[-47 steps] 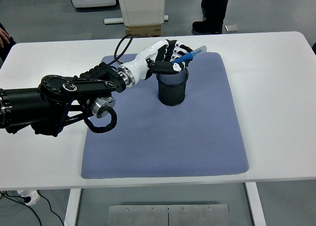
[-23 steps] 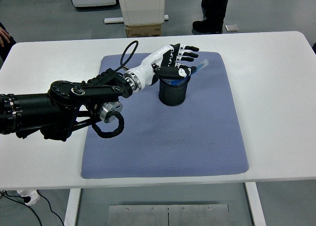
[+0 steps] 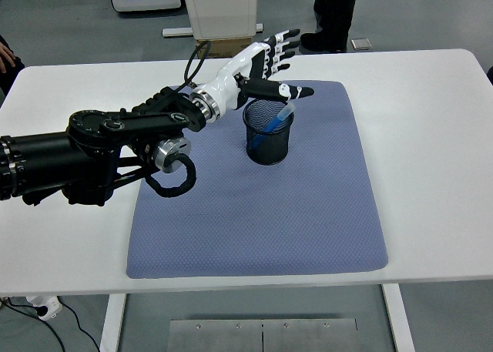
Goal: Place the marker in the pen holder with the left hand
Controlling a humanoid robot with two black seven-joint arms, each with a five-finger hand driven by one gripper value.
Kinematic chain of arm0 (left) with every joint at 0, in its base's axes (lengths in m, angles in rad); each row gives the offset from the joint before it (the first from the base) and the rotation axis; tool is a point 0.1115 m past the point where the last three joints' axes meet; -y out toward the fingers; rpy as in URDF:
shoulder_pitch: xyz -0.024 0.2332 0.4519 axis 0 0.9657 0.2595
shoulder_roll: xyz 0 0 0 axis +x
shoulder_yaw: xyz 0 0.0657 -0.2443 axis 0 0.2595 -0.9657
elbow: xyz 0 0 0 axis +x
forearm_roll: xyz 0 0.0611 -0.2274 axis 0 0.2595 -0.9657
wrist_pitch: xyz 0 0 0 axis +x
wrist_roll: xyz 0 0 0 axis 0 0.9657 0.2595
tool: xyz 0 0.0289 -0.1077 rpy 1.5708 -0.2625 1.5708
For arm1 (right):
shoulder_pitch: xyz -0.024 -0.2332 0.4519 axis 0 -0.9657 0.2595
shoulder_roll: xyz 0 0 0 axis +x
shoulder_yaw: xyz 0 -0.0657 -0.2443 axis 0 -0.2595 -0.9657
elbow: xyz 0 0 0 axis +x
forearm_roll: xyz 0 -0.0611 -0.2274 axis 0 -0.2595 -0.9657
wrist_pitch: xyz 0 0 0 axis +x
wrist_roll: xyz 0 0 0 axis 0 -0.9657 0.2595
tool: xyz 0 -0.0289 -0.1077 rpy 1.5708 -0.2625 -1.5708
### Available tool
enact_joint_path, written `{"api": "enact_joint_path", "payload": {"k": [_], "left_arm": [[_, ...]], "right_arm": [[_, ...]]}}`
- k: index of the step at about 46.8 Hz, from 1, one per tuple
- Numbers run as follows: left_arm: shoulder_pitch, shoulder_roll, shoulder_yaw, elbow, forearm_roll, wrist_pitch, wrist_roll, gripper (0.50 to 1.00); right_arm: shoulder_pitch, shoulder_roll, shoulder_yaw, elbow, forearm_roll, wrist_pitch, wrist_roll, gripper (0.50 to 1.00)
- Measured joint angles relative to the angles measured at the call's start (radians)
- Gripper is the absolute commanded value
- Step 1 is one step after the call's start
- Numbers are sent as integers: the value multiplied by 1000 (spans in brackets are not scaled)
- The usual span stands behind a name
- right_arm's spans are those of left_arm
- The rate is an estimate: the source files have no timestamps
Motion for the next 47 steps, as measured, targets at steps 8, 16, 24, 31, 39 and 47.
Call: {"api": "enact_joint_path", "payload": {"k": [8, 16, 24, 31, 39, 47], "left_arm": [[28, 13, -97, 54, 7, -1, 1, 1000], [127, 26, -224, 144, 15, -2, 2, 1000], [214, 56, -345, 181, 13, -35, 1, 1000], [308, 58, -480, 213, 13, -70, 1, 1000], [418, 76, -570, 223, 13, -132, 2, 1000], [501, 100, -636, 224, 12, -153, 1, 1000]], "right_arm": [[0, 0, 0, 0, 0, 0, 0, 1000], [0, 0, 0, 0, 0, 0, 0, 1000], [0, 0, 0, 0, 0, 0, 0, 1000], [0, 0, 0, 0, 0, 0, 0, 1000], [0, 0, 0, 0, 0, 0, 0, 1000], [0, 0, 0, 0, 0, 0, 0, 1000]]}}
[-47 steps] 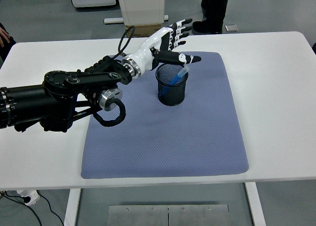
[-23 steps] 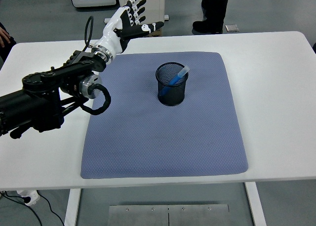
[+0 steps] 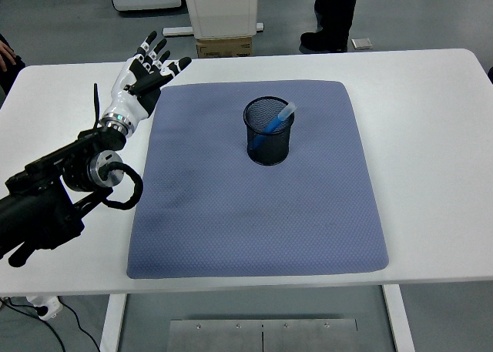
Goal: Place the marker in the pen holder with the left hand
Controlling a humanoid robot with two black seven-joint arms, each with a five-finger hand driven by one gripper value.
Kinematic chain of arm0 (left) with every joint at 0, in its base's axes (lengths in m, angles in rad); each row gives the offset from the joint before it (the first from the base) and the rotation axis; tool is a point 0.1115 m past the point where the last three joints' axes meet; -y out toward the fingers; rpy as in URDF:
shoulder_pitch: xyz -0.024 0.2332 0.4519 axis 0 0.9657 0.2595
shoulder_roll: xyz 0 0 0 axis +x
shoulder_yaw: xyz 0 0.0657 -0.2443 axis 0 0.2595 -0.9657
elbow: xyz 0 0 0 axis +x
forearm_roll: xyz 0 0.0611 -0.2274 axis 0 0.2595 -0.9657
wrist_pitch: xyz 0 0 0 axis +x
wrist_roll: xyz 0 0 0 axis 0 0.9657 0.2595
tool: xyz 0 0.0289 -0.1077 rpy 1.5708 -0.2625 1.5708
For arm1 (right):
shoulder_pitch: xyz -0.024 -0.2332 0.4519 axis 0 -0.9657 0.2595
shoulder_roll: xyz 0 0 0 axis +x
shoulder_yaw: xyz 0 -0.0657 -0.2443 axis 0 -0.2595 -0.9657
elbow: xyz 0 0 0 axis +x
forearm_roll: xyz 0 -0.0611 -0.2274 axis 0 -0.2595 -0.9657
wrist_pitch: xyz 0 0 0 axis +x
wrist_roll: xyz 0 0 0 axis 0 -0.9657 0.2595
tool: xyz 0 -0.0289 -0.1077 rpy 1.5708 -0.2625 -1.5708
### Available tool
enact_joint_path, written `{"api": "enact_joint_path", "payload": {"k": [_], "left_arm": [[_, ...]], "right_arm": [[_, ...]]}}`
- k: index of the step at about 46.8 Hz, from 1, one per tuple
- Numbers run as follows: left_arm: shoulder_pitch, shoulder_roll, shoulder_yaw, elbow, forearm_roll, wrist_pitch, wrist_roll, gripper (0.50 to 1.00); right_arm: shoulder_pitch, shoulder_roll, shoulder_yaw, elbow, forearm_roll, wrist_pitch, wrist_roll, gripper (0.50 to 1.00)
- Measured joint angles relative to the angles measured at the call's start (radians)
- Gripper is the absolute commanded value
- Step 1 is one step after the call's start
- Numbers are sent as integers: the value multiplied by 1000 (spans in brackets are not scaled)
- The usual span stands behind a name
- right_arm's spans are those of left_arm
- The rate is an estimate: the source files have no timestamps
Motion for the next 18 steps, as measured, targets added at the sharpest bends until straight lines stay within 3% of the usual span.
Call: {"api": "enact_joint_path", "payload": {"k": [18], "left_arm": [[31, 17, -58, -2, 0, 0, 0, 1000]], "right_arm": [[0, 0, 1, 10, 1, 1, -5, 1000]]}}
